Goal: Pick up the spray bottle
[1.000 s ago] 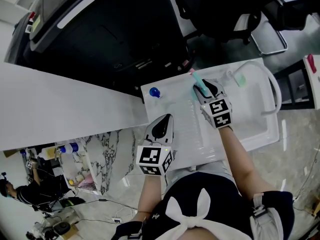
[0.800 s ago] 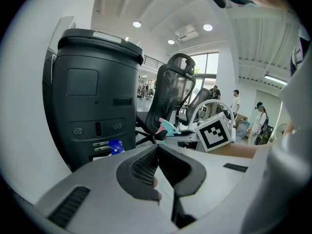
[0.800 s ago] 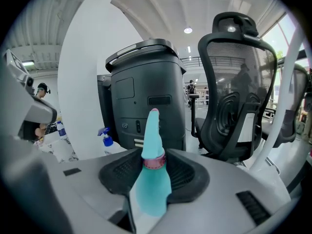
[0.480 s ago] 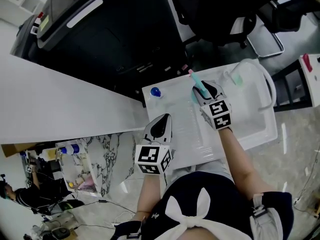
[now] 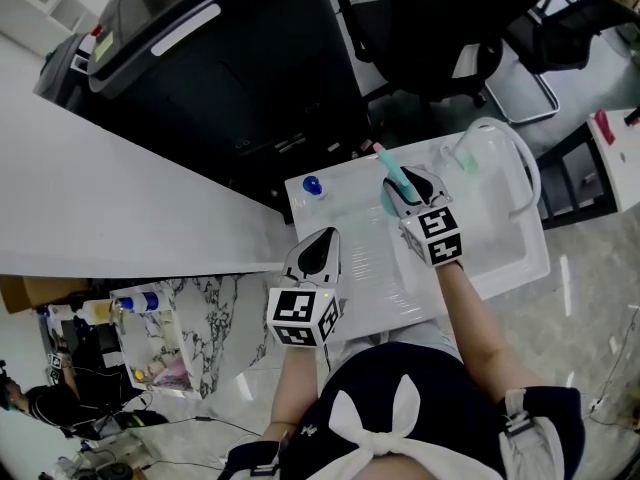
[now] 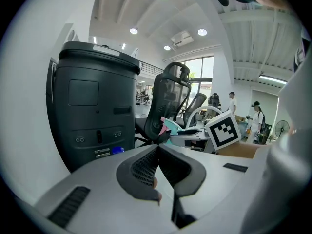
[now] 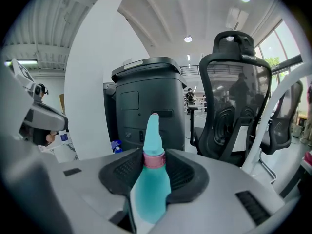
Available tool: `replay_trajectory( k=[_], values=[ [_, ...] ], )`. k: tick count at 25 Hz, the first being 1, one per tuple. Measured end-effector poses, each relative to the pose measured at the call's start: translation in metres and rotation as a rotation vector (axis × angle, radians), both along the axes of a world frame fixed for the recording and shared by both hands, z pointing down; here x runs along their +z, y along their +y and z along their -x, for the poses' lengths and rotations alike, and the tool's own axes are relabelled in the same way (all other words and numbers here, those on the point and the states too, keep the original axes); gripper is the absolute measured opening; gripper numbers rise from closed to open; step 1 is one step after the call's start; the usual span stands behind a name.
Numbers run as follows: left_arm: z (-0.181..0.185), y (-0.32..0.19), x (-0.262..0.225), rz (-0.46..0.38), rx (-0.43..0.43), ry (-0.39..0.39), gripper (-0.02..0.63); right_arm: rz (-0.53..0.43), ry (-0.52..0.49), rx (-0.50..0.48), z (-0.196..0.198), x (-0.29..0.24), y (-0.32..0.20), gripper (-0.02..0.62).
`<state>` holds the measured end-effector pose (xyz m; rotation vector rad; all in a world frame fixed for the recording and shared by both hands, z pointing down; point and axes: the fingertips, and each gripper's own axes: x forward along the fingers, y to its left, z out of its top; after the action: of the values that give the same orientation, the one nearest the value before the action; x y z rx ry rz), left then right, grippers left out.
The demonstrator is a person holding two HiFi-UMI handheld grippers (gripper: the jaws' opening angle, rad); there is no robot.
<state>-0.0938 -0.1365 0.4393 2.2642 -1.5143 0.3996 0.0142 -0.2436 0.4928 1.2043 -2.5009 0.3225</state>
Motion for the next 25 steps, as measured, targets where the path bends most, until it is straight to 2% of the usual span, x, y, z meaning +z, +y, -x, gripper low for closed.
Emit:
replay_trajectory(
  k=[25],
  values=[
    [0.009, 0.013, -0.02, -0.059, 0.04, 0.012, 0.026, -0.113, -0.055, 0.014, 0.003, -0.069, 0.045, 0.14]
  ],
)
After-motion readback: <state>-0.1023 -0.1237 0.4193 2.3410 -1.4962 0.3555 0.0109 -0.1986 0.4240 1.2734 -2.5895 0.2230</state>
